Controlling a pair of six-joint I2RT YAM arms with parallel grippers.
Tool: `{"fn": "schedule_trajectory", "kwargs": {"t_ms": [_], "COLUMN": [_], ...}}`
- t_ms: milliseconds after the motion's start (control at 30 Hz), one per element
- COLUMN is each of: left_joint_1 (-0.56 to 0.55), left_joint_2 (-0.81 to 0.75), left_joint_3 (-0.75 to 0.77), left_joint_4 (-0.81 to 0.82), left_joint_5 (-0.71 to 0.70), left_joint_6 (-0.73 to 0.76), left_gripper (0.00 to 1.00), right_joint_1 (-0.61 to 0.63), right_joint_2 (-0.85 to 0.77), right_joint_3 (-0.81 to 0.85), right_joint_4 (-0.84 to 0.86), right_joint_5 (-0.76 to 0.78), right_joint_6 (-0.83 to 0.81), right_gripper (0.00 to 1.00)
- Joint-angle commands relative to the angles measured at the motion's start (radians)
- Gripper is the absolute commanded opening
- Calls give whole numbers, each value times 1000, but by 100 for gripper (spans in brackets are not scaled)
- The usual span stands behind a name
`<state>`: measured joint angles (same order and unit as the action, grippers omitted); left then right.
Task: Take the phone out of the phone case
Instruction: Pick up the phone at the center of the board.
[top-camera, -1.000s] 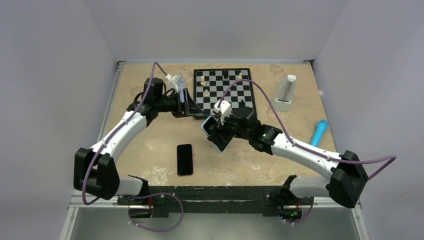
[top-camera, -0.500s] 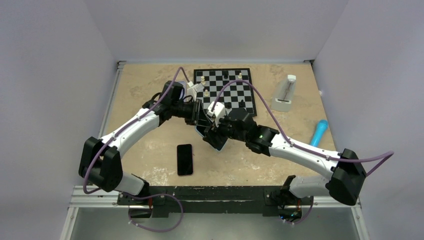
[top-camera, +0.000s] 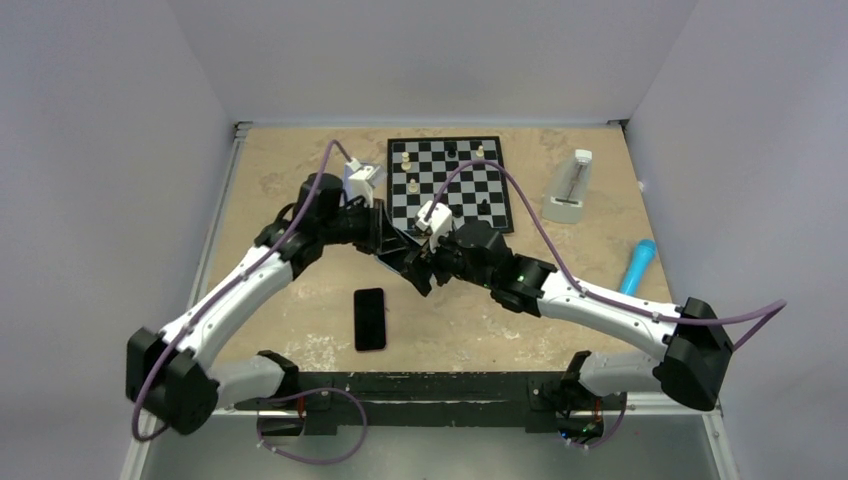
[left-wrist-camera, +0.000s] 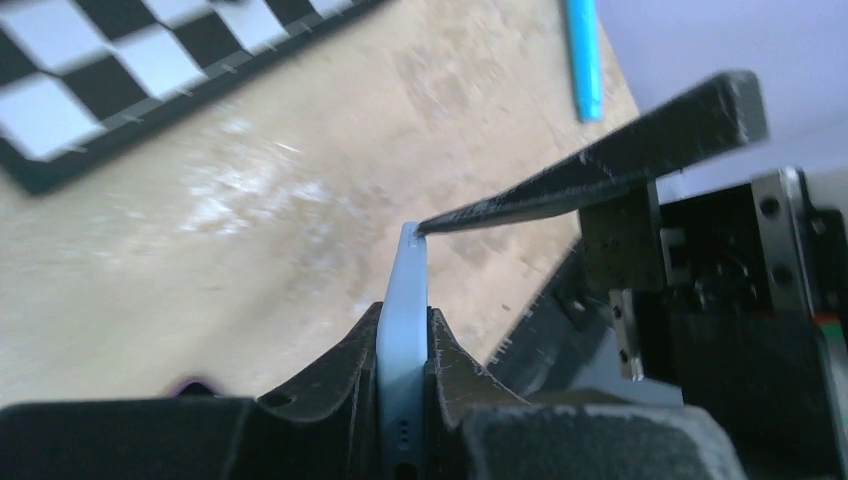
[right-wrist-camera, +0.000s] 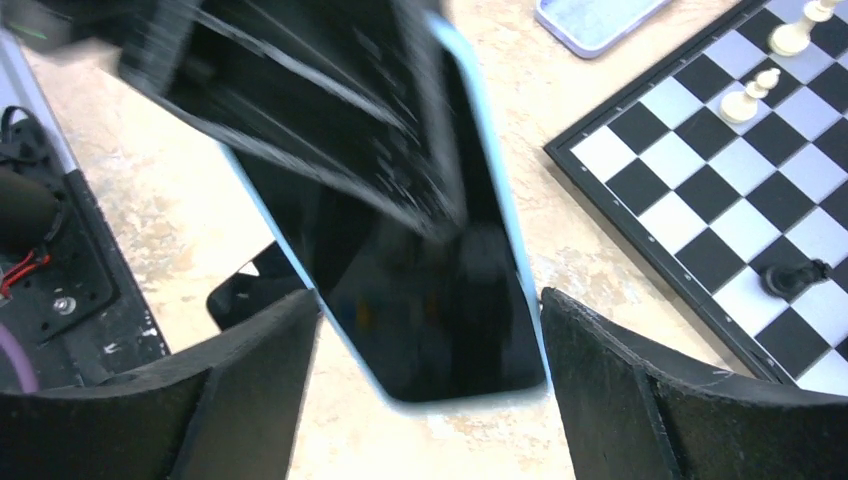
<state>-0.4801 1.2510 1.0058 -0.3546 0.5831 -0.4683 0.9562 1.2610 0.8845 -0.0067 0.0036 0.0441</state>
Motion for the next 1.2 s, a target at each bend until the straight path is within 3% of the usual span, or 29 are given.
{"fn": "schedule_trajectory", "kwargs": {"t_ms": [0, 133, 267, 367, 467, 600, 733, 833, 1033, 1167], "left_joint_1": [17, 18, 26, 28, 35, 41, 42, 41, 43, 41], "left_joint_2": [-276, -417, -518, -568, -589, -612, -666, -695, -723, -742], "left_joint_3": [-104, -185, -273, -327, -360, -424, -516, -583, -668, -675], "left_joint_4": [170, 229, 371, 471, 559, 706, 841, 911, 1065, 1075], "left_joint_5": [-368, -559, -623, -592, -489, -433, -502, -550, -545, -538], "left_joint_6": [84, 111, 65, 16, -29, -133, -374, -571, -812, -852], "left_gripper": [0, 0, 0, 0, 0, 0, 0, 0, 0, 0], "right_joint_1": [-14, -14, -32, -109, -191, -234, -241, -241, -224, -221], "right_joint_2": [-51, -68, -66, -52, -89, -84, -73, -15, 46, 68], "right_joint_3": [-59, -70, -60, -45, -142, -236, -327, -330, -227, -166], "right_joint_4": [0, 1, 22, 70, 311, 572, 861, 1089, 1089, 1035], "right_joint_5": [67, 107, 202, 6, -218, -391, -428, -494, -522, -528], "right_joint_6": [79, 131, 363, 558, 715, 854, 1025, 1117, 1131, 1127], "right_gripper": [85, 87, 92, 90, 90, 89, 87, 77, 71, 62]}}
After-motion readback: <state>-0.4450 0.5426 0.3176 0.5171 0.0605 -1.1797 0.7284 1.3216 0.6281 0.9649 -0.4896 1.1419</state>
